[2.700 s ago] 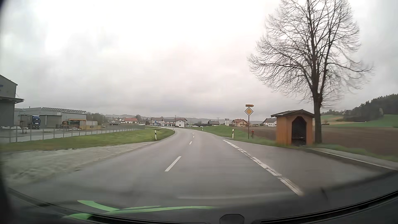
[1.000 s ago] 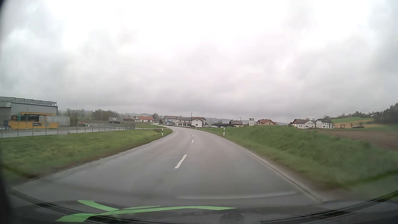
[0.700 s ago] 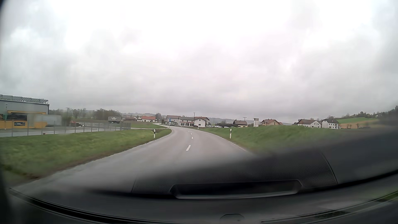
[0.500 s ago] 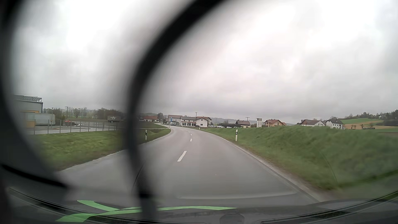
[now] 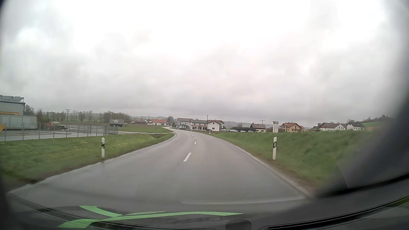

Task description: Follow the waypoints while adhering to traffic rules and regulations

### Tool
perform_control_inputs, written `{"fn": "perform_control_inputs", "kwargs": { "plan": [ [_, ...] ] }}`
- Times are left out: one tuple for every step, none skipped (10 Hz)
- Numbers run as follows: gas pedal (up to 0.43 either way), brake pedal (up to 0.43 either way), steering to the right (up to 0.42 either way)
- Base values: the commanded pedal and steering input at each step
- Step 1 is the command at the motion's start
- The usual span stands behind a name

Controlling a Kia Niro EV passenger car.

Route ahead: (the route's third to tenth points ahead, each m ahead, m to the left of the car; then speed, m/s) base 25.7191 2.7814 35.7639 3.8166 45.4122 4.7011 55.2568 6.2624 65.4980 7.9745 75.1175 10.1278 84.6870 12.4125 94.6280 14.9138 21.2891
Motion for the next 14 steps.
{"fn": "perform_control_inputs", "kwargs": {
  "plan": [
    [0.138, 0.0, -0.014],
    [0.138, 0.0, -0.014],
    [0.138, 0.0, -0.014],
    [0.138, 0.0, -0.015],
    [0.15, 0.0, -0.015],
    [0.15, 0.0, -0.015],
    [0.15, 0.0, -0.017],
    [0.15, 0.0, -0.018],
    [0.13, 0.0, -0.019],
    [0.098, 0.0, -0.019],
    [0.079, 0.0, -0.019],
    [0.079, 0.0, -0.019],
    [0.079, 0.0, -0.018],
    [0.079, 0.0, -0.019]
  ]
}}
